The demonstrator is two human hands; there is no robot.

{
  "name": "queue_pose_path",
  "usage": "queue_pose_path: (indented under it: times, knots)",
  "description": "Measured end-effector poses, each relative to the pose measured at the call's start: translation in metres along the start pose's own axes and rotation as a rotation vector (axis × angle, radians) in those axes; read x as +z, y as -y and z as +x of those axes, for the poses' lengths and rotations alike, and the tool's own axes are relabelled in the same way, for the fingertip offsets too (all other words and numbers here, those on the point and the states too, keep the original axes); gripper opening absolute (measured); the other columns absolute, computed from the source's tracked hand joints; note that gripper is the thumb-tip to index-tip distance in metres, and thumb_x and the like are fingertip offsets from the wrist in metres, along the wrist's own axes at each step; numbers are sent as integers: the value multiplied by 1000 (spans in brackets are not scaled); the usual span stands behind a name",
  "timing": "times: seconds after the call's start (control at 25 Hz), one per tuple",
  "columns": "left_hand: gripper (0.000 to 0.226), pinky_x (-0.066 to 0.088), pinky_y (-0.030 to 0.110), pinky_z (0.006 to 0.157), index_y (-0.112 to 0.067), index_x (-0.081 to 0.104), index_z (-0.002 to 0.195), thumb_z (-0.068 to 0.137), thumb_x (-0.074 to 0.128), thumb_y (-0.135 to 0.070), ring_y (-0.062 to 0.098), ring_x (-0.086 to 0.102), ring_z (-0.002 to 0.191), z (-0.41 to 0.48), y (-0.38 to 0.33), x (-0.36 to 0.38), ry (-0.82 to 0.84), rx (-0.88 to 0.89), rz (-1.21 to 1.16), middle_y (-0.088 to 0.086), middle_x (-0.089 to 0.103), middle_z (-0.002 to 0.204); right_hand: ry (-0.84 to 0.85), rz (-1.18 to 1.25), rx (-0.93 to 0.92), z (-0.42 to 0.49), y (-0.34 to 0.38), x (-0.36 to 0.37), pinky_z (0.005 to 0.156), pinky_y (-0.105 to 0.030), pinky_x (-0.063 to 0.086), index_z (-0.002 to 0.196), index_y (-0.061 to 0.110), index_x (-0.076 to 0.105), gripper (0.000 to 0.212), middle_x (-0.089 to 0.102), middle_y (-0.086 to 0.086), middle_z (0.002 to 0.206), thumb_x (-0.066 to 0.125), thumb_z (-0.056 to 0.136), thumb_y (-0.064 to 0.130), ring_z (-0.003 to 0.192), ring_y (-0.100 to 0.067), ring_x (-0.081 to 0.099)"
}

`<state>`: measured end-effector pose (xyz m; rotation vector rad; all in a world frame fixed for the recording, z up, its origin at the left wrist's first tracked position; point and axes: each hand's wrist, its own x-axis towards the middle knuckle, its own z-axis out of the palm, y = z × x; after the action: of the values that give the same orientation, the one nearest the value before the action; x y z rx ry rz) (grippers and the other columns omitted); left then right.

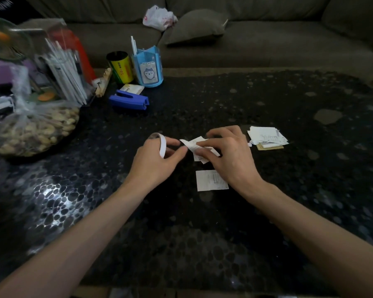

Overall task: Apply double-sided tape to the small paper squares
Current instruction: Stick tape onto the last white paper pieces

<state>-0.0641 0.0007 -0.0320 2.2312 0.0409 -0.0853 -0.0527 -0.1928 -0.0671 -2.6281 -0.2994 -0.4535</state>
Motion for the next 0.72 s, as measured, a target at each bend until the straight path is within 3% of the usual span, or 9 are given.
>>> queue_pose_path:
  times: [0.12,0.2,0.32,0.4,0.48,0.6,0.72]
  knots:
    - [29,51,25,66,-28,78,110,95,67,-50,5,65,66,-2,-10,-4,2,-185,-269,-13,74,74,-37,102,-112,-4,3,-3,92,-27,42,117,31,80,24,72,5,120,76,94,36,119,-16,53]
    - [21,46,21,58,-26,80,106,92,75,-40,4,55,54,-4,-12,-6,11,-245,-395,-11,75,69,-47,160,-150,-7,6,-6,87,-26,47,119,32,79,27,73,8,115,78,93,36,110,-11,59]
    - [27,44,15,51,-25,76,114,88,81,-23,3,48,50,-6,-11,-11,28,-240,-556,-3,81,88,119,556,167,-8,17,-18,81,-16,53,132,30,71,43,76,11,107,80,90,38,95,-1,70]
    - [29,44,16,55,-27,74,114,87,82,-23,3,48,51,-8,-12,-11,55,-221,-558,-3,81,91,196,792,421,-7,20,-29,77,-18,55,120,24,77,32,80,5,94,81,90,35,84,-1,74]
    - [22,44,18,59,-25,76,107,86,83,-24,3,49,51,-9,-13,-9,62,-201,-525,-5,81,87,229,851,556,-7,19,-37,73,-22,52,98,20,82,16,81,3,86,82,90,34,74,-3,72]
    - [11,46,22,58,-25,78,94,85,84,-27,3,53,49,-7,-13,-7,69,-212,-391,-8,78,74,258,800,621,-10,14,-43,71,-22,49,93,22,81,14,79,6,83,78,93,36,70,1,67]
    - [10,44,19,52,-24,80,92,85,85,-29,3,53,48,-9,-13,-5,196,-232,-259,-6,75,68,287,700,640,-17,7,-47,68,-20,48,95,25,79,9,79,8,87,79,93,33,71,1,69]
